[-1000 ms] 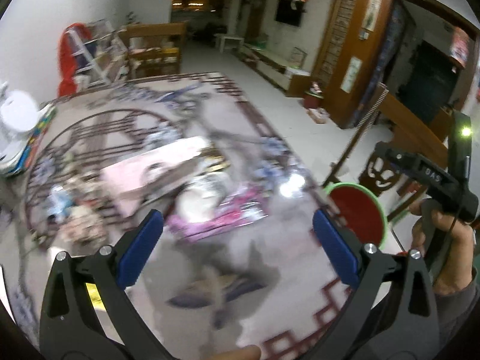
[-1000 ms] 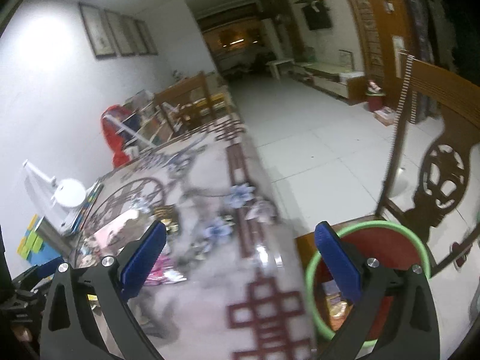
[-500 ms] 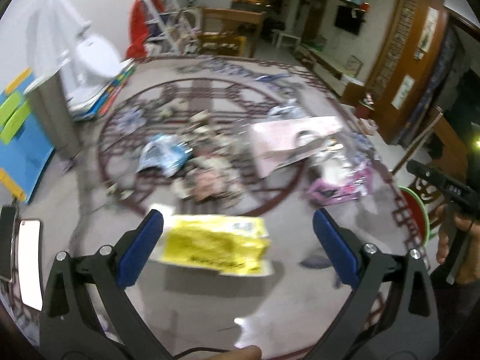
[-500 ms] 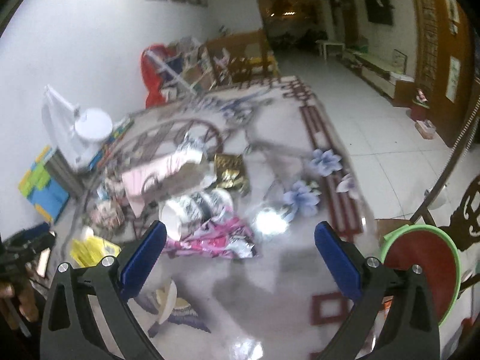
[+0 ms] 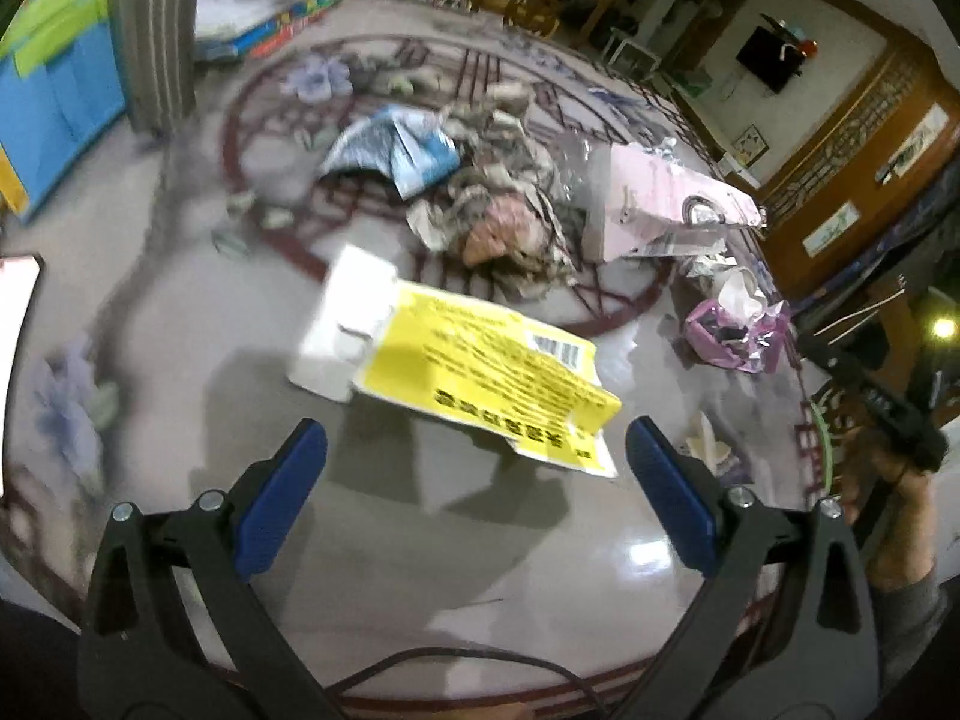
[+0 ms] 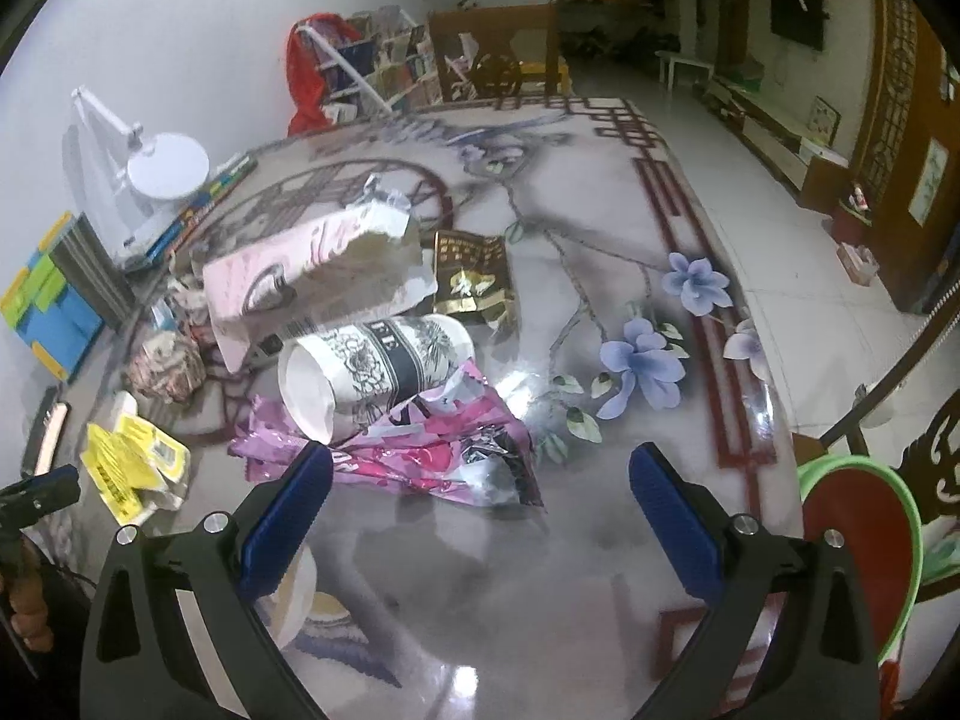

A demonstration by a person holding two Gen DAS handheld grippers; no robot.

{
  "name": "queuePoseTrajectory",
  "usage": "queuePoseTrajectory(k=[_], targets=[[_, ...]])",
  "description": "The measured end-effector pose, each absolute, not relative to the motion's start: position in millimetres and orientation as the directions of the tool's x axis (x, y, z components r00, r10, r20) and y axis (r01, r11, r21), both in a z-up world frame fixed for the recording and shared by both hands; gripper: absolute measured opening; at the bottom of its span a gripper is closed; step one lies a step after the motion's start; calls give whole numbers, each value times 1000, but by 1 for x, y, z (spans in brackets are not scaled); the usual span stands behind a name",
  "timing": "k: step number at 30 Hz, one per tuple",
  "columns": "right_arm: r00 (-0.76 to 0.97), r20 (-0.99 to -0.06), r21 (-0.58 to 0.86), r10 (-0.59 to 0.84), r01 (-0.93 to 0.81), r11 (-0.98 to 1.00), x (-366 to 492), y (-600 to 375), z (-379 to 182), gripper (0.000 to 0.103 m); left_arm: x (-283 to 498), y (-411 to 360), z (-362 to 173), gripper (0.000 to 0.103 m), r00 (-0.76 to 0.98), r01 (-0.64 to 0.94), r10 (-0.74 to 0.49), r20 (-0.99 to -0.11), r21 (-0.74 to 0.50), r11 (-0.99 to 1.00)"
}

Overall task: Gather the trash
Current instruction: 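Return to the table, grasp the yellow wrapper with the left tool while the right grasps the pink wrapper, then carry the yellow wrapper and pink wrapper to the bucket and release them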

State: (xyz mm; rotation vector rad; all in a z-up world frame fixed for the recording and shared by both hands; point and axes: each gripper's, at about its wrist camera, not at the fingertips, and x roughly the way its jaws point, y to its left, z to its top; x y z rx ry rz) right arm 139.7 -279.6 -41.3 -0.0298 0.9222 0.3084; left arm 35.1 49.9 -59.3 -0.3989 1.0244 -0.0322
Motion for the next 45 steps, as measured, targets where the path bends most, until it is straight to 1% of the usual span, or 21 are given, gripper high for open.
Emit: queuePoseTrajectory(k=[7, 9, 13, 14, 15, 16, 17, 19, 20, 21, 22, 23, 25, 26, 29, 31, 33, 36, 37, 38, 45], targets=[[526, -819, 73, 231, -304, 950, 155, -272, -61, 95, 56, 50, -76, 98, 504, -245, -249, -827, -413, 877], [520, -824, 65, 226, -310, 948, 159, -272, -66, 94, 61, 50, -78, 98, 504, -262, -243, -829, -415, 871], [503, -828, 85, 247, -323, 943, 168, -270, -73, 92, 71, 58, -87, 98, 503, -331, -260, -825, -461, 823], [498, -828, 91, 256, -331, 939, 169, -269, -74, 87, 73, 61, -88, 98, 505, -344, -259, -823, -467, 814], [495, -830, 91, 258, -336, 938, 170, -268, -75, 85, 73, 62, -89, 98, 508, -353, -259, -821, -473, 807], [487, -834, 92, 259, -341, 936, 171, -266, -76, 76, 74, 62, -88, 97, 515, -355, -257, -818, -476, 805], [479, -837, 94, 264, -349, 932, 171, -265, -77, 60, 75, 62, -88, 97, 517, -353, -257, -817, -477, 805], [475, -842, 79, 255, -360, 930, 169, -263, -78, 46, 74, 63, -88, 92, 524, -346, -261, -811, -482, 805], [479, -842, 68, 249, -363, 929, 167, -261, -78, 36, 75, 63, -88, 84, 525, -341, -263, -809, -483, 806], [478, -842, 69, 252, -368, 927, 166, -261, -77, 30, 75, 63, -87, 78, 527, -334, -263, -808, -482, 810], [474, -841, 74, 260, -374, 924, 165, -261, -77, 29, 74, 62, -87, 72, 529, -326, -265, -806, -482, 813], [474, -839, 78, 267, -380, 922, 164, -261, -77, 27, 74, 62, -88, 60, 527, -315, -274, -804, -485, 816], [475, -838, 73, 270, -392, 917, 159, -261, -76, 25, 74, 61, -89, 55, 526, -298, -287, -800, -490, 819], [476, -835, 74, 275, -398, 914, 157, -260, -74, 24, 74, 60, -88, 50, 529, -285, -292, -797, -491, 823], [484, -829, 73, 279, -401, 913, 150, -262, -71, 22, 71, 54, -82, 42, 545, -245, -286, -788, -476, 844], [490, -825, 77, 281, -395, 916, 146, -265, -67, 22, 70, 50, -75, 39, 557, -219, -273, -784, -456, 863], [498, -820, 85, 284, -384, 919, 141, -268, -64, 22, 66, 44, -68, 33, 571, -192, -257, -780, -431, 882], [511, -808, 93, 293, -380, 920, 135, -272, -57, 22, 60, 39, -59, 27, 585, -162, -239, -775, -400, 902], [516, -803, 96, 298, -381, 919, 132, -273, -54, 17, 59, 38, -57, 27, 588, -157, -234, -774, -393, 906], [519, -798, 101, 304, -383, 918, 130, -274, -51, 1, 56, 36, -54, 26, 594, -149, -228, -771, -384, 911], [543, -778, 111, 317, -377, 919, 117, -282, -39, 1, 51, 26, -35, 25, 627, -109, -192, -755, -329, 938]])
